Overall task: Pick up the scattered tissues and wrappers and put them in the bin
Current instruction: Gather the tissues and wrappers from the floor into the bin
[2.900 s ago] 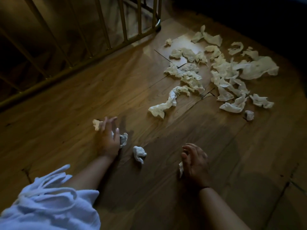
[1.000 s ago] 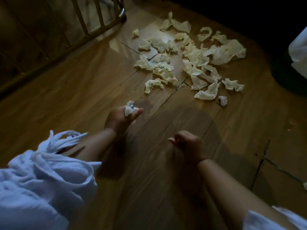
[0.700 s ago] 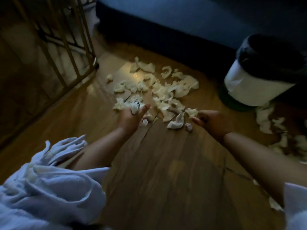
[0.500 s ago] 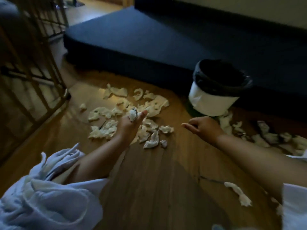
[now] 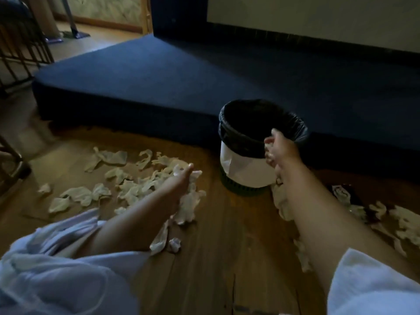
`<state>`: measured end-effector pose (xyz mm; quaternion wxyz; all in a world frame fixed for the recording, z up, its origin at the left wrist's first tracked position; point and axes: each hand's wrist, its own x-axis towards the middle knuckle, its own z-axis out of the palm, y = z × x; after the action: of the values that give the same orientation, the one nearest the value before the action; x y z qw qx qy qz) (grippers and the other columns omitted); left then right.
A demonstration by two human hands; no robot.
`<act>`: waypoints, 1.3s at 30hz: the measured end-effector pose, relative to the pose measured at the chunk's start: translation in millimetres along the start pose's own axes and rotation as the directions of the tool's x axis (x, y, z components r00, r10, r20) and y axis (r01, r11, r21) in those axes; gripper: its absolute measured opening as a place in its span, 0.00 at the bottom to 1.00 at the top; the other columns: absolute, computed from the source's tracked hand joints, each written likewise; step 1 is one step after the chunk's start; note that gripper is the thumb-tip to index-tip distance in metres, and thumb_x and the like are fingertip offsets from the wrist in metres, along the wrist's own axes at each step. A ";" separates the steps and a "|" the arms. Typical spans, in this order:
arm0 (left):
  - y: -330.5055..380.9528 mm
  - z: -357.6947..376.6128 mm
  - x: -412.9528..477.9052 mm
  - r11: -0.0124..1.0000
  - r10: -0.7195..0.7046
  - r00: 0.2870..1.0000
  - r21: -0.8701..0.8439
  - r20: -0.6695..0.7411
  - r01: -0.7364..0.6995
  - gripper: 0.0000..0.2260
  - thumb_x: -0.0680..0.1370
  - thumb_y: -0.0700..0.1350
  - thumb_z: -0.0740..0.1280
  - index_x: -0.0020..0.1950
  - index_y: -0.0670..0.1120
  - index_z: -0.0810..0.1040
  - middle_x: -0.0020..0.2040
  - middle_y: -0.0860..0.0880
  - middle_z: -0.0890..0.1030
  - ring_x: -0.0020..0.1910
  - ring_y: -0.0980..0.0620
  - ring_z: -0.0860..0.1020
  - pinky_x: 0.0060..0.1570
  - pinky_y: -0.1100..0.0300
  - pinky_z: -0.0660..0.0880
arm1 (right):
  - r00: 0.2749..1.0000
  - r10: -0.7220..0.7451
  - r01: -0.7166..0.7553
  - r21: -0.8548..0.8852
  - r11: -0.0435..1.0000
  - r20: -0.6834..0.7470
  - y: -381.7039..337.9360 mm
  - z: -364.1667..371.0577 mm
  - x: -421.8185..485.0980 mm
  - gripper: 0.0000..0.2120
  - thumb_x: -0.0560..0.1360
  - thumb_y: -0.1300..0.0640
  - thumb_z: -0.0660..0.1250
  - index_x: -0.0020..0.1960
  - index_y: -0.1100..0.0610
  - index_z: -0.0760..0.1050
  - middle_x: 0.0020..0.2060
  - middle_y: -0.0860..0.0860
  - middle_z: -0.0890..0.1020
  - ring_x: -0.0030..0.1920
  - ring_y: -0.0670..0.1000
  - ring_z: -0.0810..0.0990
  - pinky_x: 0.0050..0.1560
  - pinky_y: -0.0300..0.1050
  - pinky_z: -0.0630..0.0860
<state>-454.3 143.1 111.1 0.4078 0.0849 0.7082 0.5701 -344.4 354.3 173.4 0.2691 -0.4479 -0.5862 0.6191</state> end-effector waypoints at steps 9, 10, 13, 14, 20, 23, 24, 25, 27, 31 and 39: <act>117.4 108.6 83.8 0.952 0.103 0.995 -0.290 0.003 -0.098 0.15 0.75 0.49 0.54 0.51 0.39 0.71 0.38 0.41 0.76 0.36 0.47 0.78 0.30 0.59 0.76 | 0.957 -0.219 0.266 -0.279 0.923 0.188 -22.3 -14.6 131.3 0.23 0.81 0.47 0.49 0.67 0.61 0.66 0.63 0.62 0.73 0.61 0.59 0.73 0.63 0.50 0.69; 127.8 117.6 89.1 0.938 0.116 0.993 -0.331 0.006 -0.107 0.11 0.74 0.46 0.53 0.47 0.40 0.70 0.36 0.42 0.74 0.34 0.47 0.77 0.28 0.60 0.76 | 0.953 -0.242 0.290 -0.323 0.901 0.182 -16.3 -15.0 130.8 0.22 0.81 0.49 0.49 0.66 0.62 0.68 0.61 0.62 0.75 0.61 0.60 0.73 0.60 0.46 0.68; 148.7 142.7 107.6 0.892 0.171 0.985 -0.425 -0.006 -0.157 0.08 0.74 0.41 0.53 0.47 0.39 0.69 0.38 0.41 0.75 0.38 0.45 0.77 0.36 0.54 0.77 | 0.919 -0.382 0.390 -0.362 0.847 0.097 2.0 -13.6 128.4 0.19 0.81 0.50 0.51 0.55 0.62 0.73 0.49 0.59 0.80 0.51 0.58 0.78 0.45 0.41 0.66; 150.2 149.1 119.4 0.889 0.183 0.983 -0.429 0.007 -0.162 0.09 0.76 0.41 0.53 0.49 0.39 0.70 0.40 0.40 0.76 0.39 0.44 0.77 0.39 0.53 0.77 | 0.901 -0.431 0.419 -0.368 0.830 0.054 7.4 -12.2 127.9 0.17 0.81 0.50 0.51 0.51 0.61 0.73 0.45 0.57 0.79 0.47 0.56 0.78 0.42 0.40 0.64; 154.6 167.2 150.3 0.943 0.190 0.979 -0.264 -0.077 -0.203 0.20 0.78 0.52 0.62 0.64 0.39 0.68 0.49 0.43 0.78 0.42 0.47 0.78 0.33 0.63 0.76 | 0.799 -0.582 0.494 -0.386 0.779 -0.152 18.2 -5.7 132.3 0.16 0.81 0.51 0.52 0.43 0.60 0.71 0.37 0.51 0.74 0.37 0.47 0.71 0.34 0.37 0.57; 159.3 168.6 139.5 0.983 0.103 0.994 -0.146 -0.044 -0.108 0.15 0.78 0.55 0.61 0.54 0.44 0.75 0.40 0.45 0.78 0.36 0.48 0.76 0.29 0.62 0.74 | 0.774 -0.617 0.532 -0.382 0.755 -0.142 20.2 -11.1 133.3 0.14 0.80 0.51 0.53 0.41 0.57 0.70 0.38 0.50 0.73 0.39 0.48 0.72 0.32 0.35 0.59; 159.7 166.1 140.0 0.988 0.094 0.995 -0.120 -0.041 -0.098 0.13 0.78 0.54 0.61 0.51 0.45 0.75 0.37 0.46 0.77 0.33 0.49 0.75 0.30 0.62 0.74 | 0.753 -0.645 0.554 -0.404 0.728 -0.130 21.1 -11.3 132.7 0.14 0.80 0.50 0.53 0.40 0.56 0.68 0.38 0.50 0.73 0.39 0.49 0.73 0.33 0.35 0.60; 159.3 163.7 140.1 0.988 0.121 0.992 -0.087 -0.046 -0.124 0.11 0.78 0.52 0.62 0.47 0.45 0.75 0.37 0.46 0.76 0.34 0.49 0.75 0.34 0.60 0.75 | 0.738 -0.666 0.568 -0.434 0.700 -0.110 22.3 -10.4 132.8 0.14 0.80 0.49 0.53 0.40 0.56 0.68 0.38 0.51 0.74 0.40 0.50 0.74 0.35 0.35 0.59; 153.2 155.9 139.9 0.969 0.245 0.967 -0.003 -0.072 -0.246 0.09 0.78 0.48 0.62 0.40 0.45 0.74 0.37 0.46 0.75 0.36 0.48 0.74 0.44 0.54 0.74 | 0.722 -0.690 0.576 -0.503 0.644 -0.058 23.7 -7.6 132.3 0.16 0.78 0.47 0.53 0.39 0.55 0.68 0.37 0.52 0.75 0.42 0.52 0.75 0.40 0.38 0.62; 125.2 130.6 125.8 0.858 0.512 0.855 0.090 -0.088 -0.505 0.05 0.77 0.43 0.62 0.50 0.46 0.76 0.45 0.45 0.79 0.43 0.49 0.78 0.44 0.53 0.78 | 0.605 -0.781 0.635 -0.687 0.354 0.156 21.6 8.9 117.1 0.19 0.77 0.45 0.50 0.47 0.55 0.75 0.45 0.52 0.80 0.51 0.54 0.75 0.52 0.48 0.68; 27.1 -29.2 109.6 0.814 0.549 0.835 0.218 0.014 -0.539 0.05 0.78 0.43 0.64 0.52 0.47 0.75 0.47 0.47 0.80 0.43 0.52 0.78 0.39 0.62 0.75 | 0.526 -0.841 0.757 -0.520 0.396 0.125 81.0 115.8 43.1 0.12 0.78 0.55 0.55 0.47 0.58 0.75 0.43 0.54 0.79 0.48 0.49 0.71 0.52 0.41 0.65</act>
<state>-554.9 194.8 82.7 0.1988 0.3128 0.7209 0.5856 -449.1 321.5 74.5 0.4479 -0.2118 -0.8467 0.1940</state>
